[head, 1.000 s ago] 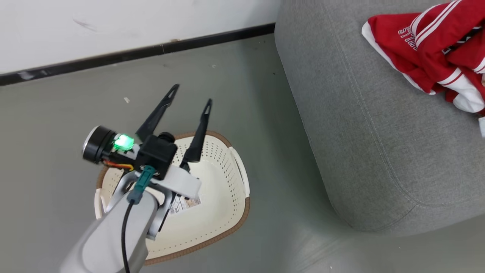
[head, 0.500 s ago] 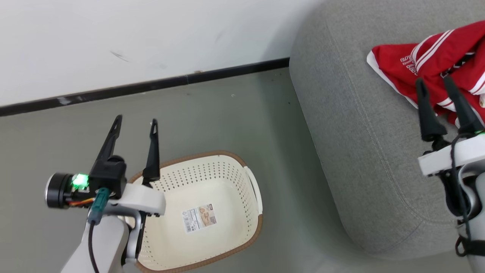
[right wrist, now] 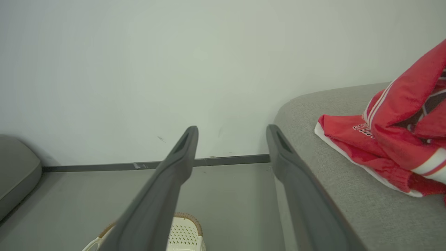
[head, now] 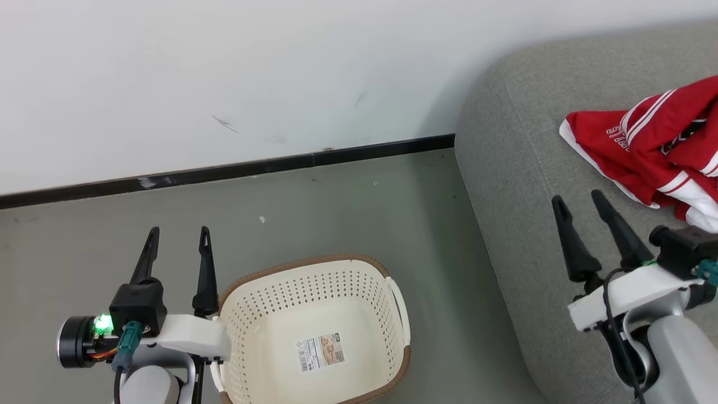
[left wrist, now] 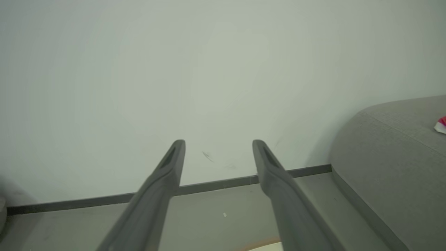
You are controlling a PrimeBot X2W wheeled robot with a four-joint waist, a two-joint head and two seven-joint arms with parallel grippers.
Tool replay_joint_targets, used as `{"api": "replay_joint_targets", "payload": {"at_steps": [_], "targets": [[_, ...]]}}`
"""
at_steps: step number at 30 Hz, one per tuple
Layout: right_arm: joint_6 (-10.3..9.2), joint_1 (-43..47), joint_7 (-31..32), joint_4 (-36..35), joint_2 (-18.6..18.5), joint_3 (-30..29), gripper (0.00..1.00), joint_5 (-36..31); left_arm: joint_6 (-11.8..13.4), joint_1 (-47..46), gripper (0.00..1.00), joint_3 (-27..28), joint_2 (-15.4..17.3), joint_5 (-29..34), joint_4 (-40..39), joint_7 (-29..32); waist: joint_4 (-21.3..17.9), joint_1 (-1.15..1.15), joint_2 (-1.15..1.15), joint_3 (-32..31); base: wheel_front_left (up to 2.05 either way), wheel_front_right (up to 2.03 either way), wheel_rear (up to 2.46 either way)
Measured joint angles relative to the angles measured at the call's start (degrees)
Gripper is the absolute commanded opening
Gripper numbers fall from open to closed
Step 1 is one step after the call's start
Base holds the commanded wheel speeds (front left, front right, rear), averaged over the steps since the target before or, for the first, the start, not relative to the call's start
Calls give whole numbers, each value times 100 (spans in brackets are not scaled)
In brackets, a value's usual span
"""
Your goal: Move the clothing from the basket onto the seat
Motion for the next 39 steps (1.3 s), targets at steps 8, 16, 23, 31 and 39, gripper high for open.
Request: {"api": "replay_joint_targets", "payload": {"at_steps": [8, 16, 23, 31, 39], "targets": [[0, 463, 0, -29, 253, -47, 100, -277, -1, 298, 100, 0, 13, 0, 7, -7, 149, 0, 0, -308, 0, 0, 0], [0, 895, 0, -225, 597, -281, 100, -649, -9, 621, 100, 42, 86, 0, 41, -7, 280, 0, 0, -627, 0, 0, 0], [0, 1289, 0, -301, 765, -369, 100, -842, -41, 865, 100, 58, 193, -12, 143, -7, 356, 0, 0, -870, 0, 0, 0], [0, 1599, 0, -353, 812, -344, 100, -896, -170, 991, 100, -52, 172, -66, 153, -7, 418, 0, 0, -1099, 0, 0, 0], [0, 1842, 0, -369, 858, -376, 100, -929, -219, 1121, 100, -80, 183, -86, 109, -7, 458, 0, 0, -1185, 0, 0, 0]]}}
